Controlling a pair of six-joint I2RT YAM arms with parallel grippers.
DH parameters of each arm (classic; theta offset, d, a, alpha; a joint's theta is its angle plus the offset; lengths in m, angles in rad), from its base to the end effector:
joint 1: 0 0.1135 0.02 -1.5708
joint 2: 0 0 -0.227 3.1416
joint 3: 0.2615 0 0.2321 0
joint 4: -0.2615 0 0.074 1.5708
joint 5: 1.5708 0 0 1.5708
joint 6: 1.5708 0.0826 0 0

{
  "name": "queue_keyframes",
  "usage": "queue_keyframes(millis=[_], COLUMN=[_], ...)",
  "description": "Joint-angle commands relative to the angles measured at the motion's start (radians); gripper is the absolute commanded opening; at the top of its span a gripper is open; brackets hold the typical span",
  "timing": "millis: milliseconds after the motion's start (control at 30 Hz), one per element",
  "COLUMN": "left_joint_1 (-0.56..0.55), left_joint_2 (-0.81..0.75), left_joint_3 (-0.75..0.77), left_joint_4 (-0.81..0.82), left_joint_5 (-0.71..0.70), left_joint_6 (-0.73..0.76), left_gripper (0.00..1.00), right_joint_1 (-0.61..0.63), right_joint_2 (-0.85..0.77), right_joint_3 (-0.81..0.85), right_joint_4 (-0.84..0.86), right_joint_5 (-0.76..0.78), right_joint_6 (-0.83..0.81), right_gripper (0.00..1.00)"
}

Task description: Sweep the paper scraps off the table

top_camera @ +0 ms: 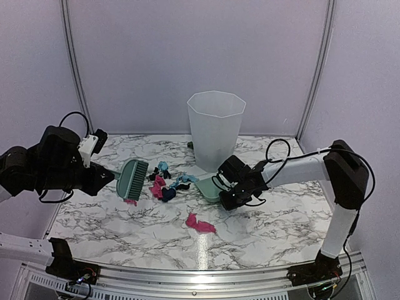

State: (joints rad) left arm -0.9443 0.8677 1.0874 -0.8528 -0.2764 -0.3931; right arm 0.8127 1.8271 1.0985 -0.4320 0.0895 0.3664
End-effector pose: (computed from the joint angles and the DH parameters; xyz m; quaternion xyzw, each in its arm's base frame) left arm 0.1371 -0.1510 0.3033 0.1806 0.8672 -0.1810 0.4274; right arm 0.2440 0.2470 0.0853 -0.2076 0.9558 0.0767 0.1935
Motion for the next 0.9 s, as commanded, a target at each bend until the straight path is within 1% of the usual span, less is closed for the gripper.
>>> queue_keyframes(millis=[0,100,200,267,367,467,533,700,867], left_joint_1=[0.006,0.005,0.006,0.006,0.006,0.006,0.006,0.005,0.006], left_joint_2=[0.061,0.123,0.183,0.221,0.288,0.350,0.381,0.430,0.452], left_joint_3=[0.059,0.120,0.172,0.198,0.256,0.318,0.343,0.385,0.402], left_joint_4=[-0.015,-0.021,-0.022,-0.022,-0.028,-0.031,-0.032,-0.031,-0.028], left_joint_5=[-0.045,-0.046,-0.043,-0.044,-0.039,-0.042,-0.056,-0.072,-0.105], left_joint_6=[-0.022,-0.049,-0.090,-0.104,-0.116,-0.126,-0.139,-0.183,-0.188], left_gripper=[0.00,0.00,0.00,0.00,0.00,0.00,0.00,0.00,0.00], right_joint_1=[0.006,0.004,0.005,0.003,0.002,0.003,0.003,0.005,0.008], right_joint_2=[0.049,0.010,-0.057,-0.107,-0.197,-0.279,-0.315,-0.317,-0.284], right_joint_3=[0.100,0.087,0.026,-0.034,-0.158,-0.290,-0.388,-0.518,-0.580], right_joint_4=[-0.051,-0.041,0.015,0.071,0.193,0.320,0.438,0.722,0.946], right_joint_5=[-0.009,-0.006,-0.017,-0.028,-0.045,-0.031,-0.036,0.000,-0.019], right_joint_6=[-0.095,-0.104,-0.106,-0.113,-0.127,-0.153,-0.173,-0.202,-0.263], right_gripper=[0.26,0.40,0.57,0.62,0.65,0.65,0.65,0.65,0.65])
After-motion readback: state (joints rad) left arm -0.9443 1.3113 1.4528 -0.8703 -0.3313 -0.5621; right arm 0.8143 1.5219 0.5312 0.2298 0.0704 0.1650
